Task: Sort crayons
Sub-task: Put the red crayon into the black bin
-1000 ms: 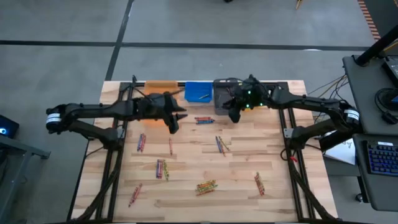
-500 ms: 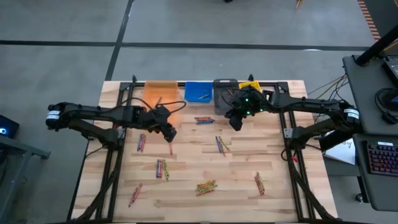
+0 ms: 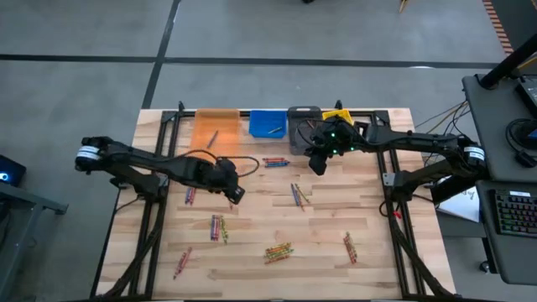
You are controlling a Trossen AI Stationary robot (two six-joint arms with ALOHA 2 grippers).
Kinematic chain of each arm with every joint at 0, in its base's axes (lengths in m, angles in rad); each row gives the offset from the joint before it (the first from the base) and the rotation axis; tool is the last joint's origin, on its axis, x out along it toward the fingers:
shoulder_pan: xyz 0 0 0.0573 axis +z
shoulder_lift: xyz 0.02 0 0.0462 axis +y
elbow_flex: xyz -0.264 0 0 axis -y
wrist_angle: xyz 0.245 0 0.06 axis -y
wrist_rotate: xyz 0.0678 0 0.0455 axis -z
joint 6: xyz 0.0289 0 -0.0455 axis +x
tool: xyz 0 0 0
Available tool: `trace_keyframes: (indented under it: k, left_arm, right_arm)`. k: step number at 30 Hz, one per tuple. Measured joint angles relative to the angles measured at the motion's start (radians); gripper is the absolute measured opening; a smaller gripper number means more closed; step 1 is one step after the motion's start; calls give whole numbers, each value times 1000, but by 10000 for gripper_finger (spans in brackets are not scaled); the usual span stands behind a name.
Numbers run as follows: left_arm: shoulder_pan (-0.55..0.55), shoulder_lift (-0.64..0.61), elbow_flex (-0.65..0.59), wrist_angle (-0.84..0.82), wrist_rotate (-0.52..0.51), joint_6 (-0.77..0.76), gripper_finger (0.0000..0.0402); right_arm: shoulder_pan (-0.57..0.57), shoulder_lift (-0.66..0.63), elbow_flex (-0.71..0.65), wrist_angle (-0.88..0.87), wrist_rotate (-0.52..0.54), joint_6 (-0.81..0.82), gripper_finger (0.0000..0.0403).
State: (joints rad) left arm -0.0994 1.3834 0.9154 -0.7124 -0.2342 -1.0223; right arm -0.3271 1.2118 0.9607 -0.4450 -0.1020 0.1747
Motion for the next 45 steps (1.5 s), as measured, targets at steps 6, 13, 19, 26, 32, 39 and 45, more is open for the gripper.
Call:
trace_keyframes:
  k: [6,13,19,26,32,39,45]
  left_arm:
    - [1,82,0,-14,8,-27,171]
    - [-6,218,0,-18,7,-50,171]
    - [-6,296,0,-22,7,-53,159]
    - [-7,329,3,-12,5,-44,127]
    - [-10,350,5,11,7,-8,73]
    - [-18,334,7,21,-30,94,10]
    - [-16,231,40,51,-102,226,3]
  right_arm:
    - [0,0,0,-2,0,-2,63]
    - [0,0,0,-28,-2,-1,63]
    - [0,0,-1,-28,-2,-2,63]
    - [0,0,-1,-29,-2,-2,63]
    - [0,0,-2,-29,-2,-16,63]
    - [2,-1,-52,11,-3,-126,63]
    - [2,-1,-158,207,-11,-123,63]
